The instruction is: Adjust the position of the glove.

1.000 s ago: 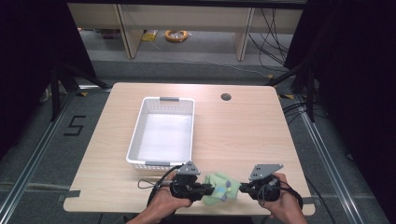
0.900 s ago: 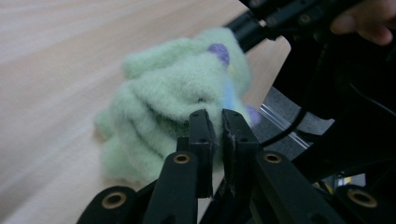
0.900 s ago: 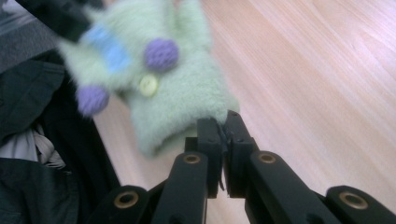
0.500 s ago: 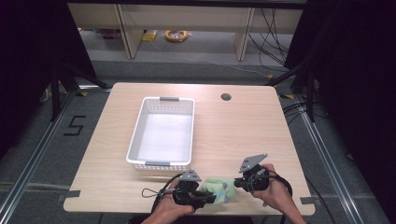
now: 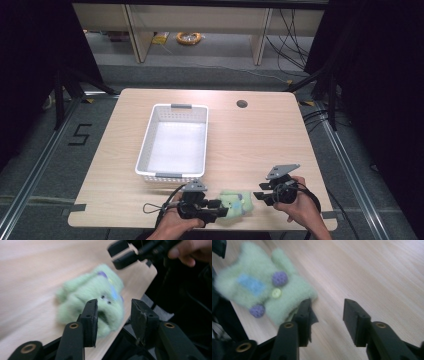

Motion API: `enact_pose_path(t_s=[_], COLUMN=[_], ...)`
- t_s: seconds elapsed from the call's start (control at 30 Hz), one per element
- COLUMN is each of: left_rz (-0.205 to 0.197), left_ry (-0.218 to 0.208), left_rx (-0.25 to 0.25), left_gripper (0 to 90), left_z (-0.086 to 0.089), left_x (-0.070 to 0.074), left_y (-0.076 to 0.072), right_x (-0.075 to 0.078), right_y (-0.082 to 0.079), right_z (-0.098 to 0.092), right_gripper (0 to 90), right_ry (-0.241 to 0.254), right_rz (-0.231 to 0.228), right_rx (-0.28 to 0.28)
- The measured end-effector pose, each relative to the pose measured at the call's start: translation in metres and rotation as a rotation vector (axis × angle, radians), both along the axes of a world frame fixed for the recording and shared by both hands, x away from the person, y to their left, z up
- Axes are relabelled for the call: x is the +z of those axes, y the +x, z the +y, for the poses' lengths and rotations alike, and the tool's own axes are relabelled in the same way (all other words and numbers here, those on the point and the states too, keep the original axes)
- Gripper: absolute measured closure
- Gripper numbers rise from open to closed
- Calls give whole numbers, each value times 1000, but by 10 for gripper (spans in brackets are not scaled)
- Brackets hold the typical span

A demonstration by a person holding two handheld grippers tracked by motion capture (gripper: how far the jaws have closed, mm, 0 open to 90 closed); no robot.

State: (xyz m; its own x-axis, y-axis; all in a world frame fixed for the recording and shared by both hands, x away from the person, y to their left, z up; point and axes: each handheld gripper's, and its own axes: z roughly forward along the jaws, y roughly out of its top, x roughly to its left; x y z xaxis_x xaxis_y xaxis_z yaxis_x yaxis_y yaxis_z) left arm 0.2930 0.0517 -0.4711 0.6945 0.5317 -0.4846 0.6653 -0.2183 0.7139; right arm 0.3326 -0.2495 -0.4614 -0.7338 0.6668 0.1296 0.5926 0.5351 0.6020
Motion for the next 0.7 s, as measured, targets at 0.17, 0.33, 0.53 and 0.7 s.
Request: enact_pose_path(t_s=[0.17, 0.33, 0.53, 0.7], left_rz=[34, 90, 134, 159], left_ry=[3, 41, 73, 66], left_rx=[74, 80, 73, 67], left_gripper=[512, 456, 435, 452], left_z=[15, 12, 3, -4], left_x=[-6, -17, -30, -34], left_y=[2, 0, 1, 3], right_x=[3, 0, -8, -15], right_y=[-2, -6, -5, -3], right_z=[6, 18, 20, 22], right_gripper=[446, 424, 423, 437], right_ry=[89, 140, 132, 131], right_rz=[-4, 45, 68, 93], right_rx=[-28, -20, -22, -28])
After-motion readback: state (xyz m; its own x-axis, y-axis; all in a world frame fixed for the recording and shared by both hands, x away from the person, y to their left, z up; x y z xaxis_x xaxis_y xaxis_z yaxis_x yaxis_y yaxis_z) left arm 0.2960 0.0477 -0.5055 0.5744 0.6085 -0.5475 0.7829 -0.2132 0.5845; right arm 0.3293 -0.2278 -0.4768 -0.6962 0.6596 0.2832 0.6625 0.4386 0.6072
